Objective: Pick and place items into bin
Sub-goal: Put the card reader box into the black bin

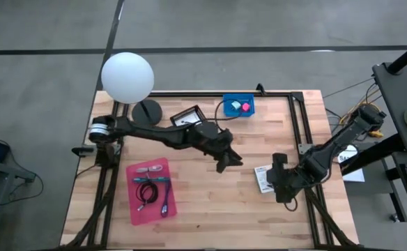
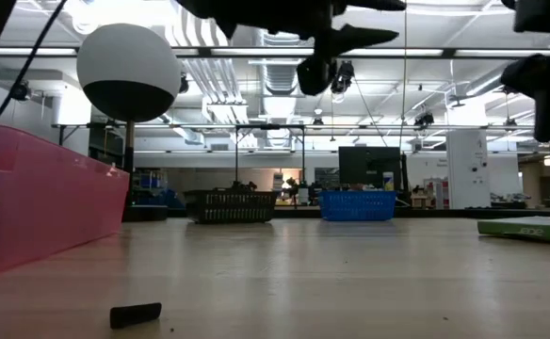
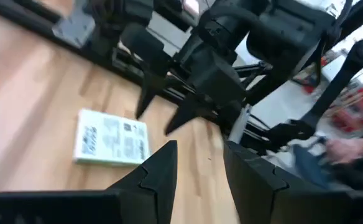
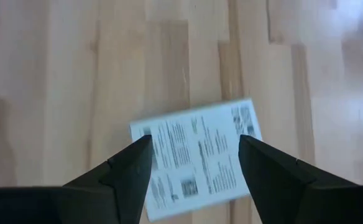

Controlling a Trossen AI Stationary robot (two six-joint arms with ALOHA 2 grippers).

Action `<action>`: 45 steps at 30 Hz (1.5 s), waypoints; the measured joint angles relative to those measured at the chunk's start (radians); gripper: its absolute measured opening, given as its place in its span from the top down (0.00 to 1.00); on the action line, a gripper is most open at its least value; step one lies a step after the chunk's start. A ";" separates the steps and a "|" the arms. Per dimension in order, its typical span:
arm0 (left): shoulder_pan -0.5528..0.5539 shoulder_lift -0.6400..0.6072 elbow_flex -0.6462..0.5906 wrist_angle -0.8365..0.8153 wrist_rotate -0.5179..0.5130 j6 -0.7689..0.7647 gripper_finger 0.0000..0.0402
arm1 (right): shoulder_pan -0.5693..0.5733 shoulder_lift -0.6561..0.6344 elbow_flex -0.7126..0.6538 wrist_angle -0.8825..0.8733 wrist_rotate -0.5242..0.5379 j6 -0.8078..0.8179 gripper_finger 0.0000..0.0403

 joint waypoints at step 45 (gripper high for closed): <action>-0.019 0.046 -0.035 -0.096 0.112 -0.353 0.71 | 0.080 -0.105 -0.447 0.421 0.045 1.322 0.44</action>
